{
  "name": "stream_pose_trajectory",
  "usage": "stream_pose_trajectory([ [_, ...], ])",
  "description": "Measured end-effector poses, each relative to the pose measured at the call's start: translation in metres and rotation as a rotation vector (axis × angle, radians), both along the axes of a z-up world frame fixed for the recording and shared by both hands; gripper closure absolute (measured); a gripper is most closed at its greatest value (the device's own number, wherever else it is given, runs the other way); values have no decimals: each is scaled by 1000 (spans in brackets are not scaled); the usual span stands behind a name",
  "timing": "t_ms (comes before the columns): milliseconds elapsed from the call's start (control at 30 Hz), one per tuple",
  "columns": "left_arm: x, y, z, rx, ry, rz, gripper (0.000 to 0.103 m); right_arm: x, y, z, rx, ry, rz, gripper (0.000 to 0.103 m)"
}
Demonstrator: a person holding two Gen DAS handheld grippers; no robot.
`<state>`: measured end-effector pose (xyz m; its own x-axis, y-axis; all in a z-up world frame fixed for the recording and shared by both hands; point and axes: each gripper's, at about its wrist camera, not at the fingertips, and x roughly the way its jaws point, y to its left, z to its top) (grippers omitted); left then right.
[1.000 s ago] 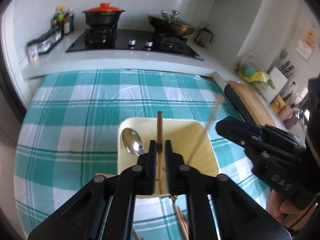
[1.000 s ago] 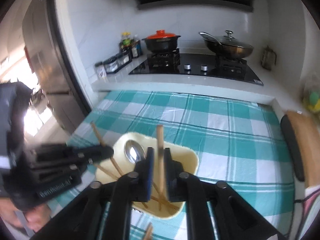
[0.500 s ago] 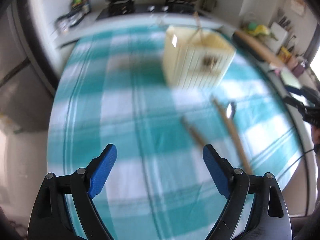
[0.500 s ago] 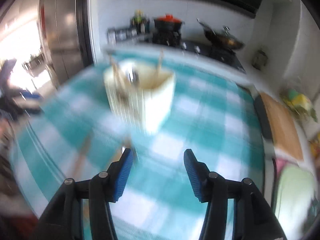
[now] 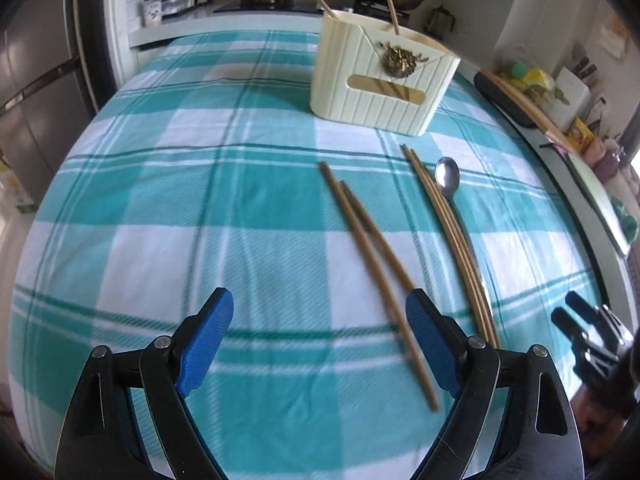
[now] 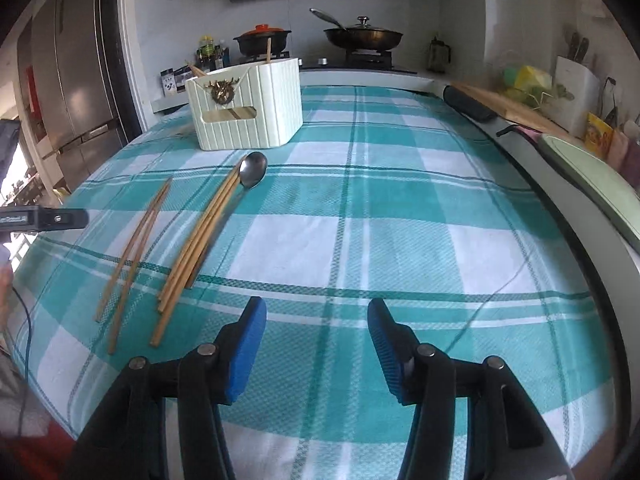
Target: Organize utensils
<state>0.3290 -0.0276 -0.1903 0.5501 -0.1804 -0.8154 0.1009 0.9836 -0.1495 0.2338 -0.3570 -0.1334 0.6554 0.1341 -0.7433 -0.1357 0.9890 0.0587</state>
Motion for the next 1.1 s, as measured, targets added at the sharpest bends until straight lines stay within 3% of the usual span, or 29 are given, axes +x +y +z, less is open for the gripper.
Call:
stream_pose_trajectory([
  [133,8,-15,-10,39,-1,18,14,18,11,3,26,34,17,50],
  [367,8,-33,-28,159,-3,15,14,56,44,-7,80,121,94,70],
  [433,8,-35,-31,178,-3,12,14,65,55,-11,78,140,117,71],
  [633,10,-33,-33,186,-11,13,10,90,74,-16,103,190,140,72],
  [1100,17,-21,-40,184,8,58,5,114,87,-21,20,209,148,75],
])
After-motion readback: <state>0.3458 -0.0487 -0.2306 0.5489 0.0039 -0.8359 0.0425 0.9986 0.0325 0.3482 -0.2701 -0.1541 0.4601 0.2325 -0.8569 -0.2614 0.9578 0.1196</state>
